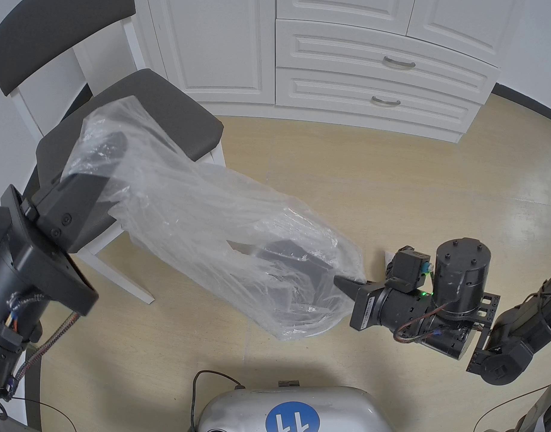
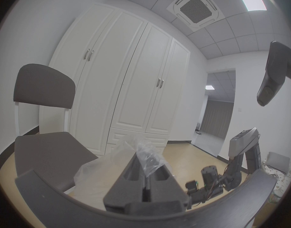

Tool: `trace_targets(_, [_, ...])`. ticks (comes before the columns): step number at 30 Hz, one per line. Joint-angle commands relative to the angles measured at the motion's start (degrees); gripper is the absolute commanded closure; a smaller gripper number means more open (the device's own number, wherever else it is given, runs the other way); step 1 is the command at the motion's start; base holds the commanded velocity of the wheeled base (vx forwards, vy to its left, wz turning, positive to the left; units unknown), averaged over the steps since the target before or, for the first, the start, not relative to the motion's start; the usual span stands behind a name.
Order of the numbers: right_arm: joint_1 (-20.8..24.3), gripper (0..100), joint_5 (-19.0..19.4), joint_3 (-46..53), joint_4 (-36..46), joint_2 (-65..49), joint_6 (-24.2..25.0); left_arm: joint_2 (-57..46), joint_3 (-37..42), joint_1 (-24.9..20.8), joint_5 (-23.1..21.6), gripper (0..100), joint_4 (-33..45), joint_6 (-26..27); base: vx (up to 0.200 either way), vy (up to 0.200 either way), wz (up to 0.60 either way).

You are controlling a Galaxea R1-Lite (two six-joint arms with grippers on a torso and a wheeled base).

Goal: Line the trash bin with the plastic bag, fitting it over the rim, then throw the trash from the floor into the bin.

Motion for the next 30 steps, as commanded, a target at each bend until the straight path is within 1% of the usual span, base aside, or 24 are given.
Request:
trace_targets(1, [-0.84, 100, -1.64, -0.52, 0.24, -4.12, -1.64, 0.22, 0.64, 1.39, -0.03, 100, 0.89, -0.01, 0.0, 0.0, 0.0])
trace_targets(5, [-2.42, 100, -5.42, -0.87, 0.33, -6.66, -5.07, 0.4, 1.0, 2.18, 0.06, 100, 3.35, -0.1, 0.0, 0.0, 0.0])
trace_targets(7, [-3.21, 100, -6.38, -0.79, 0.33, -7.98, -7.09, 0.4, 1.26, 2.71, -0.03, 100, 5.11, -0.1, 0.0, 0.0, 0.0])
trace_targets(11, [-4.45, 100, -8.93, -0.08, 0.33, -10.8, -11.75, 0.4, 1.52, 5.26, -0.03, 100, 10.56, -0.01, 0.0, 0.0, 0.0])
trace_targets(12, [-4.45, 100, -8.93, -0.08, 0.33, -10.8, -11.75, 0.4, 1.52, 5.26, -0.03, 100, 10.56, -0.01, 0.0, 0.0, 0.0])
trace_targets(13, [-4.71, 100, -10.69, 0.53, 0.33, -12.03, -14.04, 0.4, 1.88, 6.49, -0.38, 100, 13.9, -0.01, 0.0, 0.0, 0.0])
trace_targets(16, [-5.06, 100, -12.8, 1.59, 0.24, -13.61, -17.2, 0.57, 2.23, 8.69, -0.73, 100, 19.17, 0.07, 0.0, 0.0, 0.0])
trace_targets(17, [-5.06, 100, -12.89, 1.67, 0.24, -13.61, -17.29, 0.66, 2.23, 8.78, -0.73, 100, 19.43, 0.07, 0.0, 0.0, 0.0])
trace_targets(18, [-5.06, 100, -14.12, 2.38, 0.24, -14.22, -19.4, 1.36, 2.23, 9.92, -0.82, 100, 22.51, 0.16, 0.0, 0.0, 0.0])
trace_targets(19, [-5.06, 100, -15.08, 2.9, 0.24, -14.49, -20.54, 1.89, 2.14, 10.71, -0.82, 100, 23.83, 0.16, 0.0, 0.0, 0.0])
trace_targets(20, [-5.06, 100, -15.17, 2.9, 0.24, -14.49, -20.72, 1.98, 2.05, 10.8, -0.82, 100, 24.0, 0.16, 0.0, 0.0, 0.0])
trace_targets(21, [-5.32, 100, -17.46, 3.78, 0.24, -14.49, -23.09, 3.56, 2.05, 12.47, -0.73, 100, 24.88, 0.51, 0.0, 0.0, 0.0])
trace_targets(23, [-6.64, 100, -20.97, 4.93, -0.02, -14.22, -26.78, 6.46, 2.23, 15.28, -0.64, 100, 24.27, 1.22, 0.0, 0.0, 0.0])
trace_targets(25, [-6.82, 100, -23.43, 5.98, -0.46, -14.22, -29.68, 8.04, 2.23, 17.39, -0.64, 100, 24.18, 2.27, 0.0, 0.0, 0.0])
trace_targets(27, [-6.73, 100, -24.49, 6.86, -0.46, -14.66, -31.09, 8.83, 2.31, 19.32, -0.64, 100, 24.27, 3.24, 0.0, 0.0, 0.0])
trace_targets(28, [-6.73, 100, -24.49, 6.86, -0.46, -14.66, -31.09, 8.83, 2.31, 19.32, -0.64, 100, 24.27, 3.24, 0.0, 0.0, 0.0])
trace_targets(29, [-6.73, 100, -24.66, 7.65, -0.55, -14.93, -32.23, 9.8, 2.31, 20.82, -0.64, 100, 24.18, 3.94, 0.0, 0.0, 0.0])
trace_targets(30, [-6.73, 100, -24.66, 8.09, -0.55, -15.19, -32.93, 10.06, 2.31, 21.08, -0.64, 100, 24.18, 4.12, 0.0, 0.0, 0.0])
